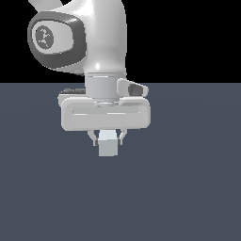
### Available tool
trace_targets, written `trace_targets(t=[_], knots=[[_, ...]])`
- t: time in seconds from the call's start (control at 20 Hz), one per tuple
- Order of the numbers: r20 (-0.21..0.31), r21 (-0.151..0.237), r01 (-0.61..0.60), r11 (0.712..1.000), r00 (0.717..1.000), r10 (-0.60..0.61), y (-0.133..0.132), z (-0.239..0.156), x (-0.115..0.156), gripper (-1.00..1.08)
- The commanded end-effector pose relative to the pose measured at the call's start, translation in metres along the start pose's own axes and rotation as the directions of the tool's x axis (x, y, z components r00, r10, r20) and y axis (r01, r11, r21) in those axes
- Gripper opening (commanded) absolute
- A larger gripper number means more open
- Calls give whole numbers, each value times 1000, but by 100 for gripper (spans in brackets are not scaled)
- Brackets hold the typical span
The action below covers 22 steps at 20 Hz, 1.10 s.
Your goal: Insert the peg into the horizontal hole in a box.
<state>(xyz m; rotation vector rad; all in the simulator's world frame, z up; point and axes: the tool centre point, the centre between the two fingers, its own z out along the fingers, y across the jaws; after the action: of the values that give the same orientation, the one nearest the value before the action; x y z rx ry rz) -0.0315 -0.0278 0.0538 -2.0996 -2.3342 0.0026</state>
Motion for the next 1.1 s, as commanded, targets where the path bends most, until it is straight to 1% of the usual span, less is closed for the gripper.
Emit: trace_targets(t=[0.0,0.3,0.55,0.8,1.05], knots=[[0,-3,-11,1000,1000,11,12,-9,27,-100],[0,-3,-34,999,999,34,39,-24,83,-100],[0,-3,-47,999,999,47,56,-33,115,-100],[0,-3,-54,999,999,54,66,-37,133,-100],[0,-3,-57,998,998,57,70,-39,137,-100]])
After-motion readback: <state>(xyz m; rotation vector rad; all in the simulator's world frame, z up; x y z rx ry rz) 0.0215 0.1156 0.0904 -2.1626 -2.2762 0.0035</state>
